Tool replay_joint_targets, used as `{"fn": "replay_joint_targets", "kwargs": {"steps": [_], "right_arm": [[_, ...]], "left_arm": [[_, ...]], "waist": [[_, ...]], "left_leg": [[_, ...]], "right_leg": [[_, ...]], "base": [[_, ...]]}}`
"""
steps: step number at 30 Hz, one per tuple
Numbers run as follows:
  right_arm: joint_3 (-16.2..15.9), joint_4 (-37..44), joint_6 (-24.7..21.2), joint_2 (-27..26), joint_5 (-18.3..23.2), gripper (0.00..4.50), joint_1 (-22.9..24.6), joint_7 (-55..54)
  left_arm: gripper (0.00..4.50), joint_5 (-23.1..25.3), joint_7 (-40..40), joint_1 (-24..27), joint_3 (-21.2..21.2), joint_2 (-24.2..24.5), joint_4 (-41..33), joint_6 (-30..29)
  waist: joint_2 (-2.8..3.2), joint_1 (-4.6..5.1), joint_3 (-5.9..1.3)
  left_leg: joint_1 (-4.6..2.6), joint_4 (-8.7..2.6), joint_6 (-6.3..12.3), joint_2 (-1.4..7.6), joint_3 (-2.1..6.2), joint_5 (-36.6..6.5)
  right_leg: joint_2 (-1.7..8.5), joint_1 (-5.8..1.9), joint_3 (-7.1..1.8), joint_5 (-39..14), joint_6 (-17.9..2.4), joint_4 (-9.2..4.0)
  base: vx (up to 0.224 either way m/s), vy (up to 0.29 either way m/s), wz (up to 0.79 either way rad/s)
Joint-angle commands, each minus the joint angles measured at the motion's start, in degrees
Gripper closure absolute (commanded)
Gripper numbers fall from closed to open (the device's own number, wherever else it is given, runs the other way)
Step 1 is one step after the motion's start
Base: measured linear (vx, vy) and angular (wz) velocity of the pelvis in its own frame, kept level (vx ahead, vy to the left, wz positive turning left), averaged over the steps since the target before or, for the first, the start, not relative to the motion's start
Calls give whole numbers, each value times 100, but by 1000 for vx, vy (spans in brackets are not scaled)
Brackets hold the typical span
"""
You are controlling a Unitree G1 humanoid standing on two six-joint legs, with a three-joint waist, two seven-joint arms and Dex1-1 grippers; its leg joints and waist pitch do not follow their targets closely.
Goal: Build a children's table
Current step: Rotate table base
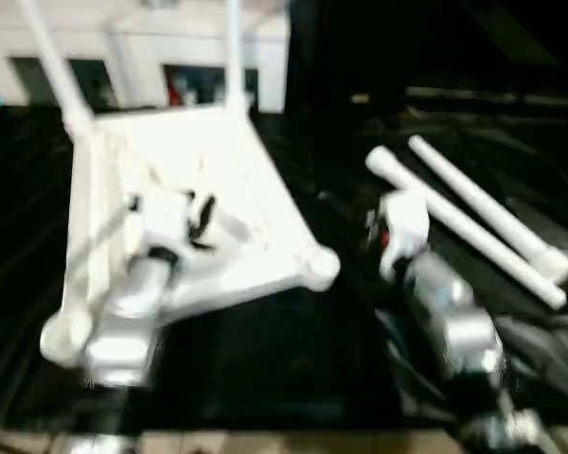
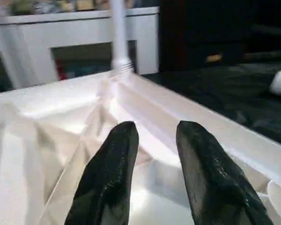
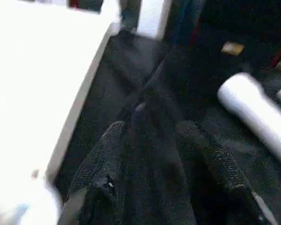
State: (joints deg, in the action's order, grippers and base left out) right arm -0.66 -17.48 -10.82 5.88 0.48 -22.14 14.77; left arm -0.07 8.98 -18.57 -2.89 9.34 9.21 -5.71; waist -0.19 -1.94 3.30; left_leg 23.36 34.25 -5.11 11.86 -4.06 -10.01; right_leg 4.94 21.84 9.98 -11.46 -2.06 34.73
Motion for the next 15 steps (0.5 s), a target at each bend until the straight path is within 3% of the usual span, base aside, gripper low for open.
{"fn": "replay_joint_targets", "kwargs": {"steps": [1, 2, 3, 4, 5, 6, 7, 8, 9, 10, 11, 12, 13, 14, 15], "right_arm": [[14, 239, -194, -25, 93, 278, -34, -193], [36, 270, -206, -67, 62, 278, -52, -308], [36, 270, -206, -67, 62, 278, -52, -308], [88, 320, -267, -123, 69, 278, -76, -424], [129, 356, -336, -144, 112, 278, -84, -438], [121, 388, -386, -120, 99, 278, -83, -420], [97, 473, -415, -85, 89, 278, -37, -369], [80, 611, -419, -56, 127, 278, 60, -249], [80, 621, -420, -56, 131, 278, 67, -242], [71, 678, -454, -58, 146, 278, 98, -200], [73, 735, -619, -85, 184, 278, 122, -180], [97, 770, -755, -127, 223, 278, 132, -218], [97, 770, -755, -127, 223, 278, 132, -218], [119, 791, -835, -167, 271, 278, 120, -292], [110, 798, -845, -164, 268, 278, 116, -306]], "left_arm": [[284, 151, -214, -88, 86, -101, -80, -139], [284, 152, -226, -105, 74, -117, -78, -159], [284, 152, -226, -105, 74, -117, -78, -159], [284, 197, -226, -109, 64, -103, -83, -146], [284, 209, -261, -111, 38, -102, -87, -225], [284, 241, -323, -127, 0, -90, -73, -236], [284, 126, -305, -140, -66, -113, -114, -261], [284, 0, -276, -150, -94, -141, -195, -400], [284, -3, -275, -151, -91, -140, -201, -408], [284, -15, -267, -151, -71, -137, -229, -427], [284, -62, -233, -139, -61, -150, -267, -412], [284, -145, -207, -125, -82, -190, -299, -418], [284, -145, -207, -125, -82, -190, -299, -418], [284, -116, -237, -128, -84, -197, -308, -409], [284, -95, -244, -130, -83, -196, -307, -407]], "waist": [[296, 175, -383], [294, 160, -366], [279, 140, -363], [323, 132, -353], [244, 39, -271], [136, 11, -278], [-200, -194, -329], [-206, -314, -292], [-258, -393, -224], [-239, -465, -284], [-193, -470, -294], [146, -482, -473], [257, -345, -509], [280, -300, -554], [188, -315, -396]], "left_leg": [[-181, -790, 1556, 479, 759, -1383], [-289, -851, 1673, 455, 1033, -1398], [-289, -852, 1645, 410, 1093, -1453], [-379, -854, 1344, 662, 847, -1665], [-240, -880, 1104, 591, 577, -2146], [-192, -736, 1007, 371, 386, -2141], [-286, 936, 816, -632, -430, -1664], [129, 1221, 832, -579, -487, -1279], [244, 1170, 741, -618, -446, -1126], [109, 794, 796, -732, -430, -1132], [46, 579, 934, -710, -364, -974], [-231, 45, 1395, -73, 42, -499], [-443, -185, 1901, 812, 479, -448], [-1289, -353, 1792, 1918, 555, -271], [-1321, -465, 1482, 1676, 102, -582]], "right_leg": [[-96, -237, -79, -645, -1462, 267], [-141, -121, -187, -1153, -1638, 402], [-127, -93, -266, -1213, -1738, 446], [-13, 5, -461, -1094, -1793, 448], [38, -50, -589, -934, -1870, 445], [72, -84, -708, -1026, -1939, 198], [197, 65, -759, -2261, -1953, -780], [303, -259, -990, -3415, -897, -626], [319, -331, -1032, -3483, 184, -565], [237, -450, -1202, -2588, 1945, -540], [286, -521, -1245, -1993, 2406, -574], [272, -610, -1084, 43, 2647, -507], [439, -405, -906, 251, 2243, -72], [679, 476, -1093, -707, 895, 831], [600, 759, -1128, -721, 212, 1083]], "base": [[-8, -53, 21], [-26, -126, 39], [-25, -176, 47], [-13, -326, 65], [5, -253, 47], [8, -302, 30], [-9, -279, 9], [-9, -279, 9], [-14, -253, 2], [-15, -242, 19], [-15, -242, 19], [-11, -199, 25], [26, -170, -5], [26, -170, -5], [61, -201, -14]]}}
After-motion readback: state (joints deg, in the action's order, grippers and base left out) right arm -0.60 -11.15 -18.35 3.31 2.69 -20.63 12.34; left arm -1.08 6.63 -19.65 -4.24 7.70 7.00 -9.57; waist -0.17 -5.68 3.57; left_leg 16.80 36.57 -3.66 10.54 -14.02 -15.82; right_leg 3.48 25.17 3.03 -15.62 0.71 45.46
